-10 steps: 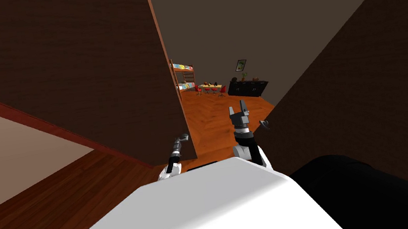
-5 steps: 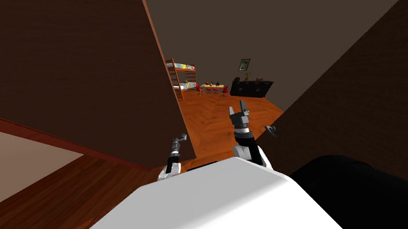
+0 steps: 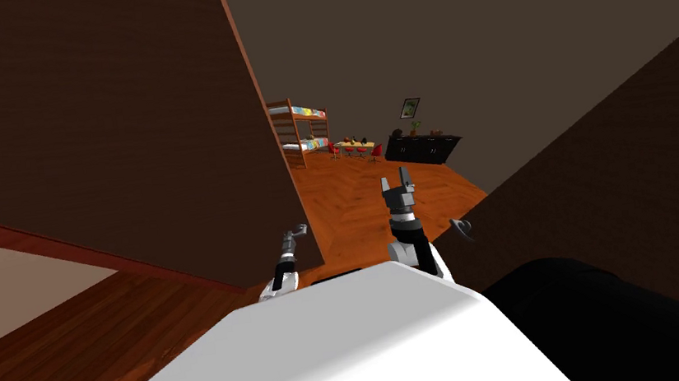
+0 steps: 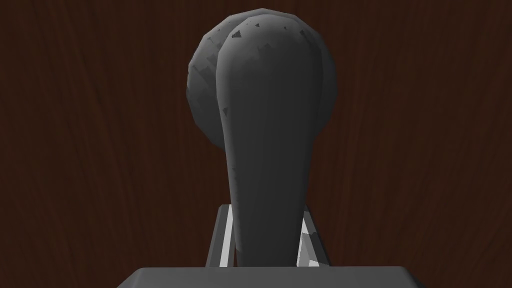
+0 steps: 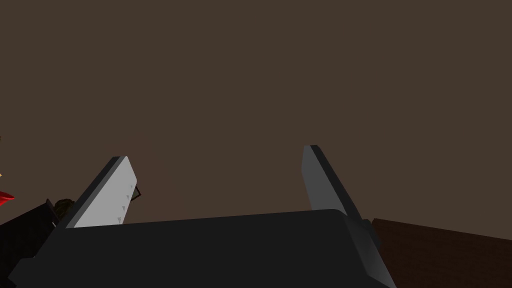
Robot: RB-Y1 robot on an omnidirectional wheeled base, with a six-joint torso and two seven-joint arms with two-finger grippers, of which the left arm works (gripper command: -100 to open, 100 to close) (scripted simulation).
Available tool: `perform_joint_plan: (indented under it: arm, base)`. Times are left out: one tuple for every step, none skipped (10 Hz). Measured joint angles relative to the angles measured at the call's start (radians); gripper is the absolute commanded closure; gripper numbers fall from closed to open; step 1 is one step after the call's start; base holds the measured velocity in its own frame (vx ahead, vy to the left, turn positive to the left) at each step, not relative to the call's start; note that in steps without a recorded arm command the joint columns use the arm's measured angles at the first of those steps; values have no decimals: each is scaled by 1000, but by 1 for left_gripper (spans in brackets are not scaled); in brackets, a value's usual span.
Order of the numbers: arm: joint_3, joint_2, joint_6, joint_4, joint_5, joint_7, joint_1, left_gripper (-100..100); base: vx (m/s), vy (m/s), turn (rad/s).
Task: Push the door open
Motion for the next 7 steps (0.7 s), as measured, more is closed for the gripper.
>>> perform_joint_plan:
  arm:
    - [5,3,-1,-7,3,-2,1,100]
    - [15,2,3,-16,8,-6,5,100]
    - [26,2,6,-20,14,-12,11,100]
    - [38,3,4,-16,21,-16,9,100]
    - [49,4,2,-13,27,-19,8,100]
    - [57,2,4,-21,31,-22,12,100]
    - [66,0,6,-26,36,-25,14,100]
  base:
    - [157,-96,49]
    - [215,-119,77]
    - [193,-110,74]
    - [186,-87,56]
    - [172,-62,42]
    - [155,-77,45]
    - [71,-25,44]
